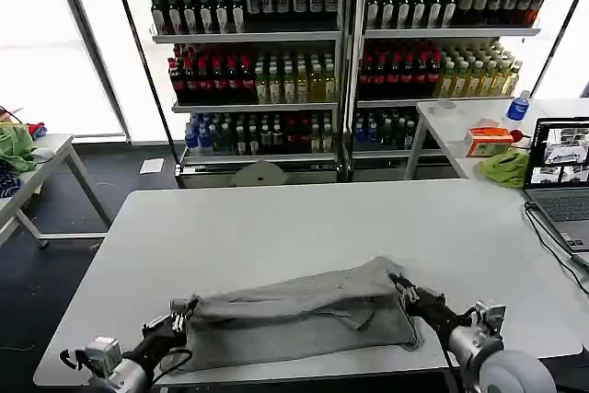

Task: Fold and organize the clothes.

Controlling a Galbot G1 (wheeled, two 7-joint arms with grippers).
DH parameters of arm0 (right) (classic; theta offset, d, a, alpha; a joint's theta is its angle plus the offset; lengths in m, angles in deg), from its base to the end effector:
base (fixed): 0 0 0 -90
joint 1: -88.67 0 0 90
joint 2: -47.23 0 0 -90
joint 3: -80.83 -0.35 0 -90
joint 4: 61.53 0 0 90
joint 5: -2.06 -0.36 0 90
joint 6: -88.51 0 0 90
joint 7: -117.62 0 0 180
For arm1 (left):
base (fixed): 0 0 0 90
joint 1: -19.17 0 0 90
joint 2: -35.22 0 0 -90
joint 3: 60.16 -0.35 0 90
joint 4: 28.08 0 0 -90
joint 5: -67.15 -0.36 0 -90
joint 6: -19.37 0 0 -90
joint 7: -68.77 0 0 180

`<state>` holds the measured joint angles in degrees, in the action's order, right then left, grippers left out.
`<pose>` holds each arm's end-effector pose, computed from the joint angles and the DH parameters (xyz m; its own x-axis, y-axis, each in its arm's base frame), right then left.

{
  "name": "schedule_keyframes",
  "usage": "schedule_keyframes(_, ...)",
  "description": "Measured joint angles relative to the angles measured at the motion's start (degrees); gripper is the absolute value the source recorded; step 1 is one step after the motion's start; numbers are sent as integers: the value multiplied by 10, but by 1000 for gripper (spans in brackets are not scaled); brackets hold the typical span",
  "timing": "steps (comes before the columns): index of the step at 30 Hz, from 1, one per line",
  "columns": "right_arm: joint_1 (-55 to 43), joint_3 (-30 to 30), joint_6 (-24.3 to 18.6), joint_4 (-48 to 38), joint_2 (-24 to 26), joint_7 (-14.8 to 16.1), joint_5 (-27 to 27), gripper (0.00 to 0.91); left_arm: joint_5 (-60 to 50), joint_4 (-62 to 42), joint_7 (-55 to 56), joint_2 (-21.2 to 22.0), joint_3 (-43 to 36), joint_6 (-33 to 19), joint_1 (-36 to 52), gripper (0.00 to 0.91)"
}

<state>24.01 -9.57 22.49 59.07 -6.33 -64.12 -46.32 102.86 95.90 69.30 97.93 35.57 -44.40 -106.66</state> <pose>0.2232 -0.1008 -0.2527 -0.8498 -0.3494 0.3947 -0.2620 0.9297 0.2589 0.1714 0.0947 -0.2700 -0.8467 0.2288 0.4803 0.1634 0.9710 -0.1744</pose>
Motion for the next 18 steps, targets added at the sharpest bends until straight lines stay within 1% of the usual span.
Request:
schedule_keyframes(9,32,-21,-36,21,2,8,53,907,-55,25,-6,26,15,5,-43,907)
schedule_keyframes(12,35,-26,-57,21,-1,17,73,907,-66,37,-9,34,24,6,-51,907)
schedule_keyframes(15,34,-29,-99,17,-6,28,98,907,-73,46,-11,42,36,5,-55,907)
schedule_keyframes(18,34,-35,-155,10,-12,39,117,907,-77,49,-10,52,46,1,-56,907)
